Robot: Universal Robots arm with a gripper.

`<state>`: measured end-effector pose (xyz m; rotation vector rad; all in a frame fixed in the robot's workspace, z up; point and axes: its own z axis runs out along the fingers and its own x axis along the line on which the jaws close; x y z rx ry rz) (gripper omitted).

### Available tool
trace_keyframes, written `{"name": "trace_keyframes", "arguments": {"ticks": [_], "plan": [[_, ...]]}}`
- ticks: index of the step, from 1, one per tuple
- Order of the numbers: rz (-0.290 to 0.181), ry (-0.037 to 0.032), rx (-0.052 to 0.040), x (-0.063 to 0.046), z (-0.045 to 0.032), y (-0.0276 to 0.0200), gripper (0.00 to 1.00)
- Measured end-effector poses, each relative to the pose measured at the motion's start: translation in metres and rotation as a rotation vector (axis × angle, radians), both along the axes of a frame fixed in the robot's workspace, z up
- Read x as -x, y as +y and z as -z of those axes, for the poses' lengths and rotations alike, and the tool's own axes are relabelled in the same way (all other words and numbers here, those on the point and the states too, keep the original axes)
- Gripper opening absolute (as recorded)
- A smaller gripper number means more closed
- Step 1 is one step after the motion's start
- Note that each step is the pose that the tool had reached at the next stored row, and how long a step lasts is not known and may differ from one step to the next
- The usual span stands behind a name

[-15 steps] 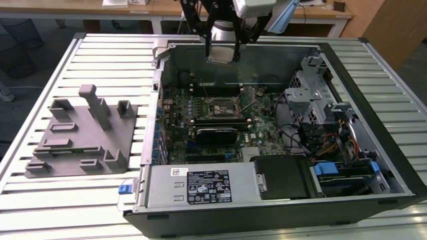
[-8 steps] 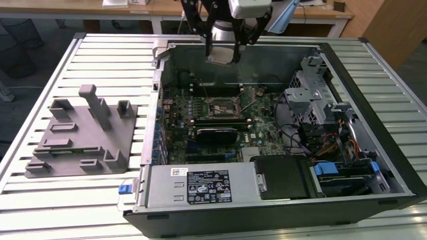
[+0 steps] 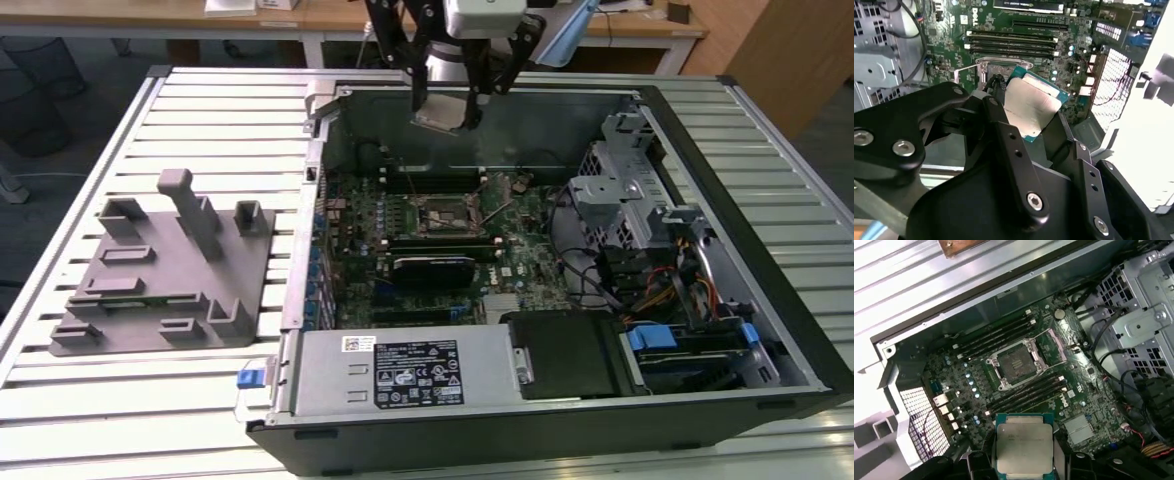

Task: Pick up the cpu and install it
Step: 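Place the cpu into insertion slot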

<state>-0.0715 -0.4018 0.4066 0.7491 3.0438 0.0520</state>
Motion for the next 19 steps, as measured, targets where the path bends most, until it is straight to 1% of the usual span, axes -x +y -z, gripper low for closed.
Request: {"name": "trace_keyframes", "arguments": {"ticks": [19], "plan": [[0.325, -0.0002, 0.0015, 0.0000, 0.0038, 0.0000, 0.54]]}}
